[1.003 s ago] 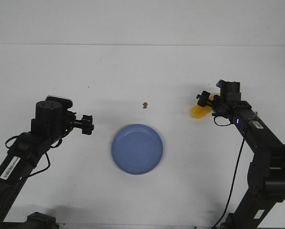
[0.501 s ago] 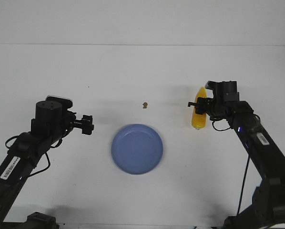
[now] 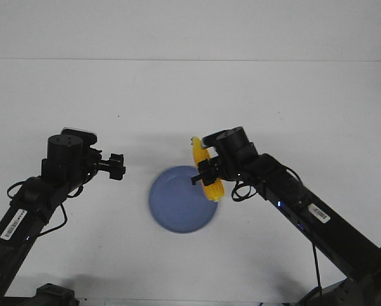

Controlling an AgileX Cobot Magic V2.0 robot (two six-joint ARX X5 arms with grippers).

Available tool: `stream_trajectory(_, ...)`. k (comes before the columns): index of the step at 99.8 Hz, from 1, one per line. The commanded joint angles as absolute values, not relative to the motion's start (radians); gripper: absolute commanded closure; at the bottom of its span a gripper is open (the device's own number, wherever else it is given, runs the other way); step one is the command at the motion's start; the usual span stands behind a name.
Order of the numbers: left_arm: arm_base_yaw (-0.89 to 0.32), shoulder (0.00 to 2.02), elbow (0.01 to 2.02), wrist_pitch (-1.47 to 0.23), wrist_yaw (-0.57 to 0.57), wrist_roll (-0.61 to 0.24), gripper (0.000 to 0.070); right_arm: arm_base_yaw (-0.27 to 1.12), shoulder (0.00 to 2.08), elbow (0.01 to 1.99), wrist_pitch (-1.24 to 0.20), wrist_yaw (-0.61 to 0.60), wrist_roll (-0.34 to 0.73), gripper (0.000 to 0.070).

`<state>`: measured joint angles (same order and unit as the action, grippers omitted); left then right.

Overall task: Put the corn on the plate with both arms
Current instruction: 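Lift the corn with the right gripper and carry it over the plate, then lower the corn onto the plate and open the right gripper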

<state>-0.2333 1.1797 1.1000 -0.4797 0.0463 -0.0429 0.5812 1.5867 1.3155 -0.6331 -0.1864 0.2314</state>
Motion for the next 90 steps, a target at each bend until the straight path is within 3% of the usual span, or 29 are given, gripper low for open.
stream_trajectory(1,-0.235,1.188,1.110,-0.478,0.041,-0.039,0.0155,0.612,1.633,1.323,-0.620,-0.176,0.220,0.0492)
stream_trajectory(15,-0.235,1.188,1.110,-0.478,0.041,-0.039,0.0155,0.656,1.704,1.323,-0.637,-0.186,0.222,0.0436)
stream_trajectory(32,-0.235,1.188,1.110,-0.478,0.041,-0.039,0.0155,0.694,1.729,1.323,-0.638,-0.175,0.228,0.0134)
stream_trajectory(38,-0.235,1.188,1.110,-0.478,0.041,-0.039,0.0155,0.708,1.729,1.323,-0.624,-0.159,0.234,0.0062)
stream_trajectory(66,-0.235,1.175,1.110,-0.469,0.041,-0.038,0.0165,0.652,1.661,1.323,-0.627,-0.099,0.208,0.0053)
stream_trajectory(75,-0.235,1.164,1.112,-0.463,0.040,-0.038,0.0213,0.605,1.589,1.323,-0.621,-0.060,0.200,0.0053)
stream_trajectory(90,-0.226,1.127,1.112,-0.457,0.040,-0.037,0.0213,0.500,1.418,1.322,-0.627,0.047,0.139,0.0053)
